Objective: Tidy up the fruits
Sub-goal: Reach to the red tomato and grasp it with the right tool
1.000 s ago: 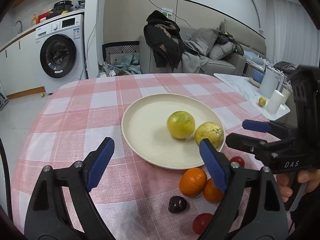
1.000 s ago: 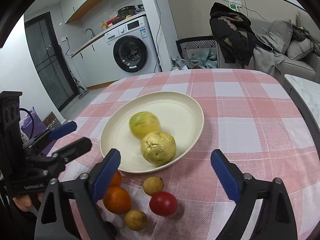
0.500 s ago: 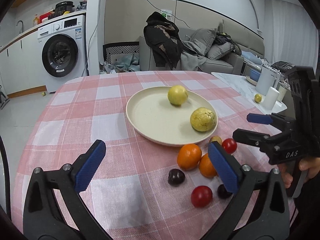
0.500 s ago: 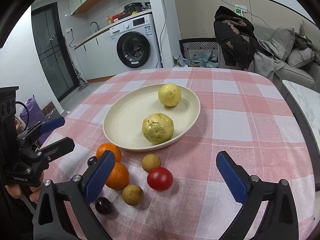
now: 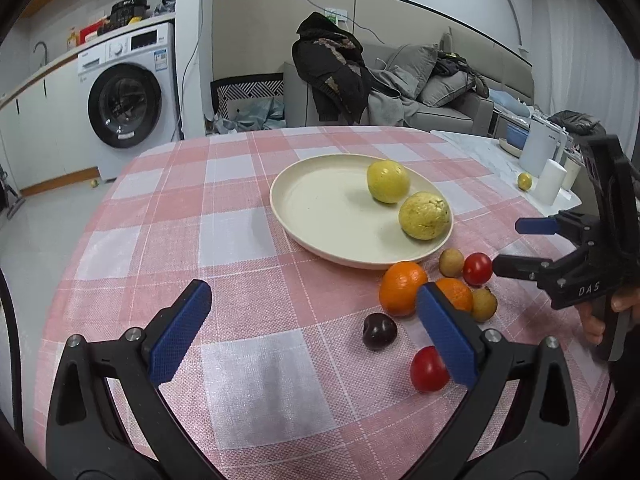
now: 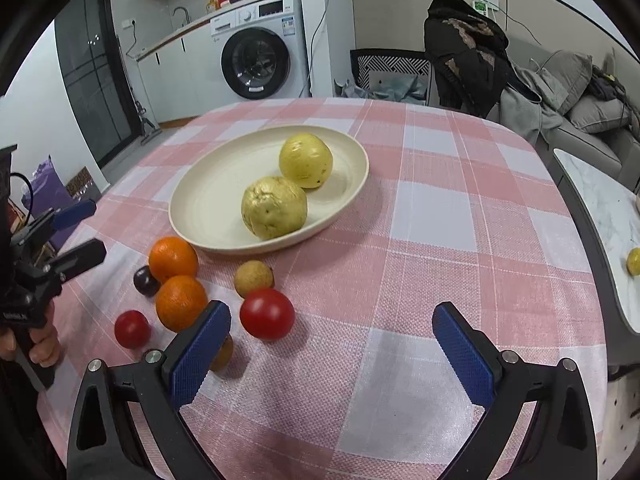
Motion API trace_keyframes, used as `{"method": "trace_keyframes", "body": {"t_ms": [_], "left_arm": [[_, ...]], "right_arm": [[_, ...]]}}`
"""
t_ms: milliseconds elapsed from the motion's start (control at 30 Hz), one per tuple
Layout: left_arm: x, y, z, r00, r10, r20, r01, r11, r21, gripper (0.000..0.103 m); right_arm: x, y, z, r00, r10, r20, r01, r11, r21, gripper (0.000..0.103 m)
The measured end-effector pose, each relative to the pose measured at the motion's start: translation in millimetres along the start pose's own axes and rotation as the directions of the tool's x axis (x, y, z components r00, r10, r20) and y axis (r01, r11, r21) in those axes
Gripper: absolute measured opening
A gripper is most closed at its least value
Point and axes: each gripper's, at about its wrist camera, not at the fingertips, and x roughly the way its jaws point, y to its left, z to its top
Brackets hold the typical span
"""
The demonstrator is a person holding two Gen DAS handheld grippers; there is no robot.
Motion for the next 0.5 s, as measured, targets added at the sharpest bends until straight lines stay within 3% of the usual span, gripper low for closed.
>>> {"method": "trace_keyframes", "body": {"t_ms": [233, 500], "left_arm": [[7, 8, -1, 1.000, -0.012, -0.020, 0.011, 0.999, -0.033, 0.102], [11, 6, -2, 0.999, -0.009, -0.031, 0.008, 1.000, -0.025, 0.102]], "right_arm": [[5, 10, -8, 0.997, -0.056, -0.054, 0.049, 0.992, -0.118, 0.103], [21, 17, -11, 0.992, -0.087, -0.093, 0.072, 0.986, -0.150, 0.103]]}}
